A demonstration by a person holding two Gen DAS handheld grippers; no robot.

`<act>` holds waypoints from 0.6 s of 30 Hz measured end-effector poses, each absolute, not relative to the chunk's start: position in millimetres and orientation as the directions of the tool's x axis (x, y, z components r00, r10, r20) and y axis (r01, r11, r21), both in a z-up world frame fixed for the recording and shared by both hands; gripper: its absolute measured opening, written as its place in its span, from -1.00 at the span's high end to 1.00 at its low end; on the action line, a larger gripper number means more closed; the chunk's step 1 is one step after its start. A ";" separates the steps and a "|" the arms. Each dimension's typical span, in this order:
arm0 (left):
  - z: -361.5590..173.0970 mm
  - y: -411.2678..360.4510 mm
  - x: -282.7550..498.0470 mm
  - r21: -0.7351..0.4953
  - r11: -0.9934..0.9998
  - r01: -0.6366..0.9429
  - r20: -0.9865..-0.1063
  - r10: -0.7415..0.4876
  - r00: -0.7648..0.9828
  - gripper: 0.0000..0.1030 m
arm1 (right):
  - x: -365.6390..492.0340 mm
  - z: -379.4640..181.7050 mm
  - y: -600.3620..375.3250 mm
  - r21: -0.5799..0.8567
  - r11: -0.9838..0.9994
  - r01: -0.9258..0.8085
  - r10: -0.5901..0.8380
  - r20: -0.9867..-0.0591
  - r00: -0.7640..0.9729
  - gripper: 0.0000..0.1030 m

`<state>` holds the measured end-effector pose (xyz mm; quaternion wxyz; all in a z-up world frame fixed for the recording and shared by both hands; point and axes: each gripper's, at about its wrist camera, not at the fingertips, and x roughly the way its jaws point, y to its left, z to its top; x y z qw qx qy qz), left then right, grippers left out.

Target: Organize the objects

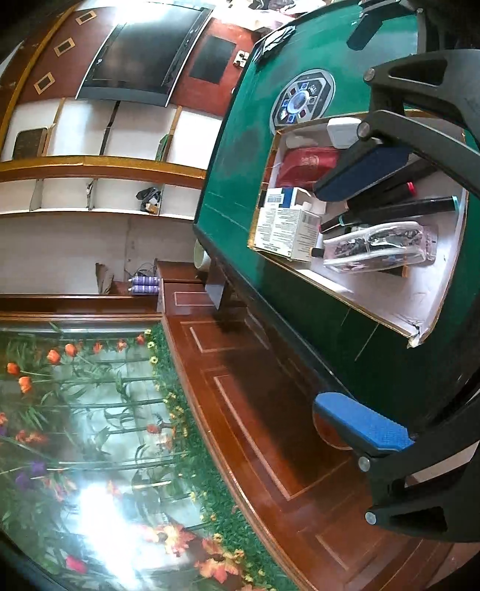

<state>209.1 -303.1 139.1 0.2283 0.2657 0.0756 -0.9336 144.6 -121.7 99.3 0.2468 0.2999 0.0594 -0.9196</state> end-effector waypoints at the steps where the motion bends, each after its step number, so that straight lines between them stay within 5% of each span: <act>1: 137.3 -307.6 209.7 -0.040 -0.885 0.463 -0.540 -0.371 -0.755 -1.00 | 144.6 98.2 -124.3 0.034 -0.869 0.494 -0.418 -0.584 -0.696 -0.94; 18: 113.5 -321.3 204.4 -0.058 -0.902 0.428 -0.591 -0.315 -0.743 -1.00 | 149.9 83.2 -160.1 -0.017 -0.841 0.541 -0.413 -0.627 -0.661 -0.94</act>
